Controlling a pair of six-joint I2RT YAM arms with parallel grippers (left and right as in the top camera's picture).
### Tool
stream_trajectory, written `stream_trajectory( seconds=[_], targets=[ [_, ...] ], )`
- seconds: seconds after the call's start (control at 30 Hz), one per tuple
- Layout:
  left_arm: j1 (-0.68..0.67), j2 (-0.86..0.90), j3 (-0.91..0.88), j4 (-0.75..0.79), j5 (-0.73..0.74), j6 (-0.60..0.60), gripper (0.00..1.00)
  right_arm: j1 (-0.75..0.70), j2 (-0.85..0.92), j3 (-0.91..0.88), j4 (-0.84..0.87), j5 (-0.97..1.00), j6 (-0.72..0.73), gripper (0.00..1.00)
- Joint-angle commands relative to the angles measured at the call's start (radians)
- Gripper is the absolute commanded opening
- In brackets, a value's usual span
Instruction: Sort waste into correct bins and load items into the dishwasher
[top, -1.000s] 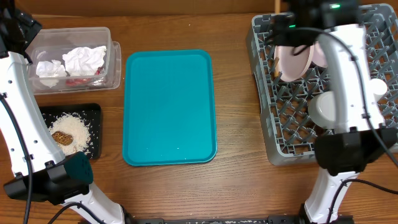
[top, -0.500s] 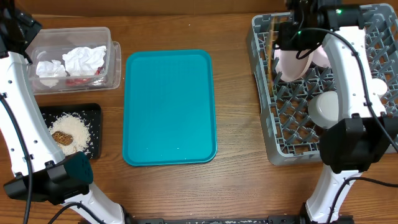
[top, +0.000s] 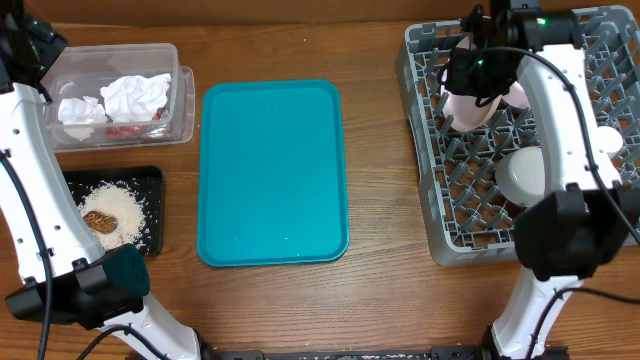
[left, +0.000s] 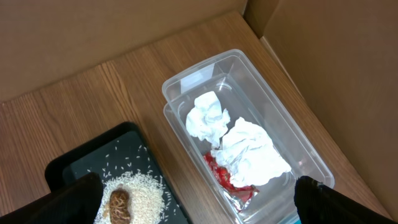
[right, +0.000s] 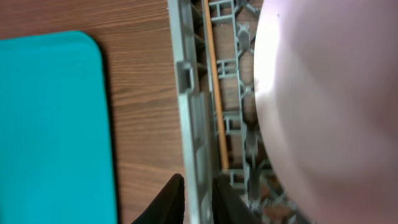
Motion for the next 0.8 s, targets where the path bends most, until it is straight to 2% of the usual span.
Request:
stream_trajectory(
  seconds=[0.0,0.17,0.3,0.5,0.6,0.7,0.77],
  targets=[
    [-0.010,0.007,0.000,0.001,-0.005,-0.016,1.00,0.005,-0.192,0.008,-0.039,-0.032,0.066,0.20],
    [-0.010,0.007,0.000,0.001,-0.005,-0.016,1.00,0.015,-0.364,0.008,-0.161,-0.043,0.167,0.20],
    [-0.010,0.007,0.000,0.001,-0.005,-0.016,1.00,0.078,-0.488,0.006,-0.241,0.061,0.232,0.20],
    [-0.010,0.007,0.000,0.001,-0.005,-0.016,1.00,0.286,-0.659,0.006,-0.359,0.346,0.422,0.20],
    [-0.010,0.007,0.000,0.001,-0.005,-0.016,1.00,0.423,-0.753,-0.040,-0.360,0.465,0.506,0.21],
    [-0.010,0.007,0.000,0.001,-0.005,-0.016,1.00,0.531,-0.866,-0.157,-0.360,0.571,0.606,0.24],
    [-0.010,0.007,0.000,0.001,-0.005,-0.017,1.00,0.580,-0.944,-0.269,-0.359,0.603,0.665,0.35]
  ],
)
